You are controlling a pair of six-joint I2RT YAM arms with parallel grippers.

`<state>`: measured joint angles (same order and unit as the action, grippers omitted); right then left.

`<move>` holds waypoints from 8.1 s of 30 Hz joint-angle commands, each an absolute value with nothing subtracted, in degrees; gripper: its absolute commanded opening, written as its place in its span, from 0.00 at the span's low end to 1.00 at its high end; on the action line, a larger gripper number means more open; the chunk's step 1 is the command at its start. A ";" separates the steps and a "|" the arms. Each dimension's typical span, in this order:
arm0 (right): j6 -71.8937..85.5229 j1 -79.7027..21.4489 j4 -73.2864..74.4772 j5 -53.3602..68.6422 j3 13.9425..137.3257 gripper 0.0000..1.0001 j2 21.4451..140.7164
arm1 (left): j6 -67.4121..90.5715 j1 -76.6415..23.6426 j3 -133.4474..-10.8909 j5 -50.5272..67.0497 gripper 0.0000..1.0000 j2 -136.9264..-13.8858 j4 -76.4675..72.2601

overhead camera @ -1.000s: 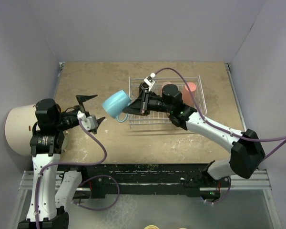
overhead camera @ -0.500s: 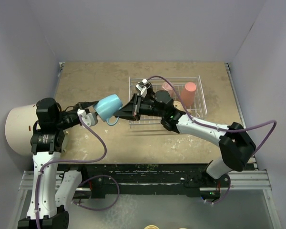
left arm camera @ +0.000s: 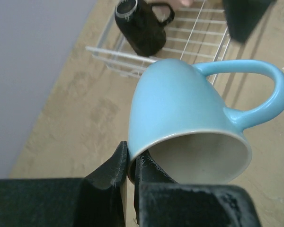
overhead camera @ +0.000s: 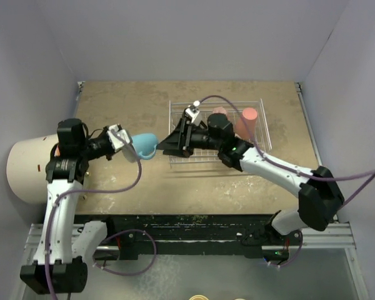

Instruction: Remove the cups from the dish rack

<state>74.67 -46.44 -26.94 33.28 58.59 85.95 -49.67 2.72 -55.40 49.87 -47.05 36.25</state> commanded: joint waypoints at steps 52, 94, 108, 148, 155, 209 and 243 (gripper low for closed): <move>2.82 -34.46 22.08 -11.18 96.51 0.63 112.73 | -34.85 -7.51 -93.87 16.75 0.99 -80.07 47.45; 26.90 -37.11 21.24 19.82 95.90 0.00 92.14 | -42.76 -7.21 -61.70 43.83 0.99 -52.55 35.15; 61.61 -37.25 -24.61 46.33 71.35 0.00 85.02 | -54.28 -7.34 -66.10 47.81 0.93 -50.23 30.96; 36.68 -30.95 21.75 19.38 81.91 0.71 77.22 | -46.85 -6.93 -92.67 14.60 0.00 -79.99 46.85; 30.09 -30.78 29.94 5.69 84.20 0.79 77.75 | -38.64 -0.76 -110.88 11.59 0.00 -102.28 57.50; 28.84 -33.84 28.98 -30.17 91.04 0.59 107.57 | -37.33 1.01 -123.77 13.88 0.99 -115.81 54.05; 50.43 -38.07 -1.38 30.71 75.84 0.00 79.10 | -65.96 -2.49 -63.93 45.96 0.99 -52.54 33.54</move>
<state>37.10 -36.99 19.77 13.21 81.21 82.56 -60.40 -2.00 -65.17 40.93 -54.89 41.58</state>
